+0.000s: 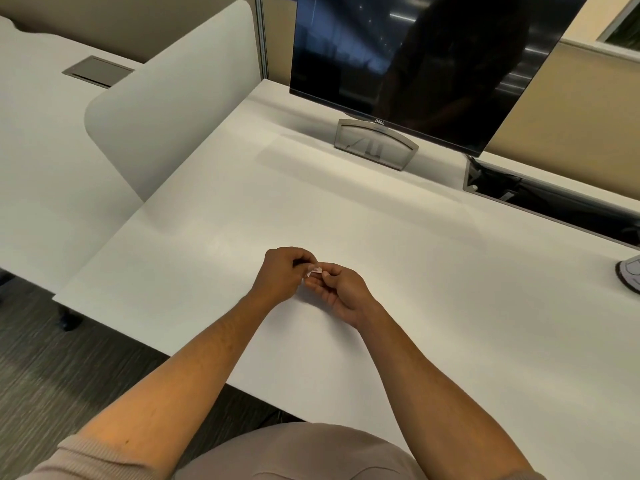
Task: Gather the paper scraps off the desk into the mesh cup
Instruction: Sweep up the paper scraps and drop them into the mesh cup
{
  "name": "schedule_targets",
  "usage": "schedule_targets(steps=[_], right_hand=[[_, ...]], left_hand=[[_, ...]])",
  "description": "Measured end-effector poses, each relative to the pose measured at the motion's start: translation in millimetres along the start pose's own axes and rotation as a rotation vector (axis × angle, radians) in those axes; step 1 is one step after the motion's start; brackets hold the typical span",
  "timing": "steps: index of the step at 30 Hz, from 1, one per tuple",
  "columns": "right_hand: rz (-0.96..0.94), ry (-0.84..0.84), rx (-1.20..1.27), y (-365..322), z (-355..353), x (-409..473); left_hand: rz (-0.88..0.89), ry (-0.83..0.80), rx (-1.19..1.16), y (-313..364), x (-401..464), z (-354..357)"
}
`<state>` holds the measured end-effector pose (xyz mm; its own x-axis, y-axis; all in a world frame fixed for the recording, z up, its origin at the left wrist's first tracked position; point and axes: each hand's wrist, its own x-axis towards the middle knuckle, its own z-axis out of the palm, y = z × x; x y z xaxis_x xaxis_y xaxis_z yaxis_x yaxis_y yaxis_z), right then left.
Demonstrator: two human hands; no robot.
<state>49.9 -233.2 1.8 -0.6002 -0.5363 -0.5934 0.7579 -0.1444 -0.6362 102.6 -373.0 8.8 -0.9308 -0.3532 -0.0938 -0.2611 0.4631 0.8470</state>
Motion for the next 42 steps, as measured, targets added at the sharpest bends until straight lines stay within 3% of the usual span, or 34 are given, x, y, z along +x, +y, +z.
schedule_targets(steps=[9,15,18,22,42], right_hand=[[0.012,0.05,0.132,-7.0,-9.1,-3.4],[0.035,0.094,0.16,-9.5,-18.3,-8.2],[0.027,0.138,0.178,-11.9,-25.1,-11.4],[0.007,0.175,0.193,-14.9,-33.9,-17.0],[-0.009,0.163,0.256,0.3,-49.3,-18.8]], left_hand=[[0.105,-0.085,0.037,12.4,-0.3,8.3],[0.021,0.107,0.094,0.5,2.4,4.4],[-0.091,-0.015,0.24,-15.7,1.9,4.8],[-0.095,-0.199,0.42,-28.4,-0.7,9.1],[0.134,-0.14,0.771,-31.7,-7.2,21.8]])
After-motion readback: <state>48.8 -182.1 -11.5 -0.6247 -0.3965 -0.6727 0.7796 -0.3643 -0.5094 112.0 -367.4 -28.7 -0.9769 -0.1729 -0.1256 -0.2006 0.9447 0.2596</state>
